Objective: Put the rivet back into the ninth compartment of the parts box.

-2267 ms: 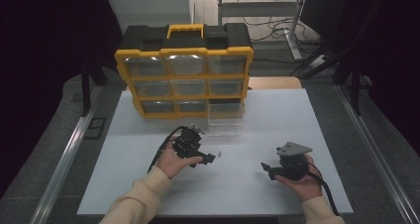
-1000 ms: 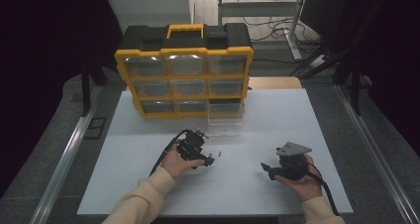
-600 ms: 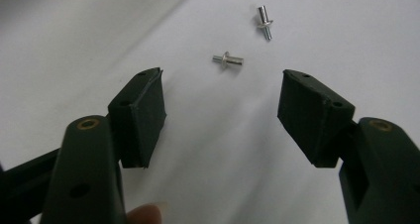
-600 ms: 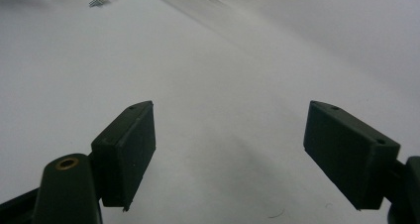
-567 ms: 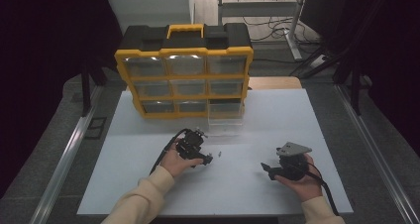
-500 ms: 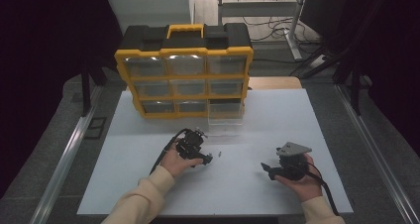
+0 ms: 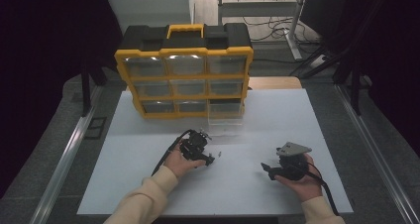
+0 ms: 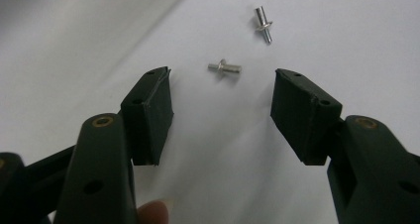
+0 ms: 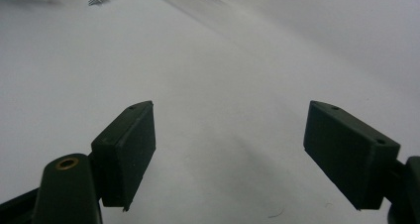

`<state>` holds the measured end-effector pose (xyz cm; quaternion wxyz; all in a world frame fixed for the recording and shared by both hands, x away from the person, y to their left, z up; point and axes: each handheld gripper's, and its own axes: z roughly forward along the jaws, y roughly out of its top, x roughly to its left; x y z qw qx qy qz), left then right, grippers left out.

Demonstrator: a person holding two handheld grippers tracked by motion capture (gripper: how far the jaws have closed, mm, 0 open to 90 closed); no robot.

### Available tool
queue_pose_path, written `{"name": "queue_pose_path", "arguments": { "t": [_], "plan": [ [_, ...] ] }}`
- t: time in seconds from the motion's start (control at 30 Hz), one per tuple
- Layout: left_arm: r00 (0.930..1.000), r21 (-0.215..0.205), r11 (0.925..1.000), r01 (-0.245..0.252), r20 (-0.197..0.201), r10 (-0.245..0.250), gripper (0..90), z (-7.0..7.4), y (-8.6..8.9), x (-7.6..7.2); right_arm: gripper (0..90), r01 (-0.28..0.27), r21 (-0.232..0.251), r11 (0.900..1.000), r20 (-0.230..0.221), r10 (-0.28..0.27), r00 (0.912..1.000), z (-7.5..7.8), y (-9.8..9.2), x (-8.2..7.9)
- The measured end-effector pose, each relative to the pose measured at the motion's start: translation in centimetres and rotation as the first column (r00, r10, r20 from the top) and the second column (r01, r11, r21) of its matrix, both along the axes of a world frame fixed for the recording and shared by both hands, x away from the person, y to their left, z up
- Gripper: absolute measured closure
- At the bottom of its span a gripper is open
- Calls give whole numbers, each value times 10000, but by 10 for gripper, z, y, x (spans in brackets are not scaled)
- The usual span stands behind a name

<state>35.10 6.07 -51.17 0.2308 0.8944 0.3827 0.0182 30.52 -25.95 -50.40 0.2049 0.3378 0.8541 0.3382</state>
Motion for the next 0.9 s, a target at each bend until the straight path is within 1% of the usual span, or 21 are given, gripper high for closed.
{"name": "queue_pose_path", "arguments": {
  "t": [0.07, 0.17, 0.2, 0.3, 0.43, 0.47, 0.5, 0.57, 0.6, 0.73, 0.77, 0.9],
  "plan": [
    [10000, 55, 10000, 58, 4, -58, 419, 1, -1, 1, 211, -2, -12, 10000, 1, 2, 10000, 0, 0, 0],
    [9999, 61, 9999, 84, 115, -85, 436, 1, -4, 2, 211, 1, -9, 10000, -3, -1, 10000, 0, 0, 0],
    [9997, 154, 9998, 121, 228, -125, 442, 1, -6, 2, 211, 2, -22, 10000, -6, -2, 10000, 0, 0, 0],
    [9993, 255, 9994, 229, 295, -237, 461, 1, -8, 1, 211, 1, -42, 10000, 0, -1, 10000, 0, 0, 0],
    [9979, 565, 9973, 460, 421, -484, 490, 0, -13, 1, 211, -9, -52, 10000, 7, 9, 10000, -1, 0, 0],
    [9979, 565, 9973, 460, 421, -484, 497, 0, -13, 1, 211, -9, -52, 10000, 7, 9, 10000, -1, 0, 0],
    [9976, 658, 9967, 483, 473, -515, 507, 0, -13, 2, 211, -5, -62, 10000, 8, 5, 10000, -1, 0, 0],
    [9977, 670, 9967, 467, 464, -499, 528, 0, -13, 2, 211, -7, -69, 10000, 10, 7, 10000, -1, 0, 0],
    [9980, 597, 9974, 408, 467, -436, 539, 0, -13, 2, 211, -7, -73, 10000, 9, 7, 10000, -1, 0, 0],
    [9976, 628, 9969, 468, 490, -499, 579, 0, -11, 3, 211, -7, -103, 9999, -11, 7, 10000, -1, 0, 0],
    [9976, 561, 9975, 418, 528, -448, 587, 0, -12, 3, 211, -12, -117, 9999, -18, 12, 10000, -1, 0, 0],
    [9971, 550, 9974, 470, 577, -502, 615, 0, -12, 4, 211, -26, -136, 9999, -27, 25, 10000, -1, 0, 1]
  ]
}}
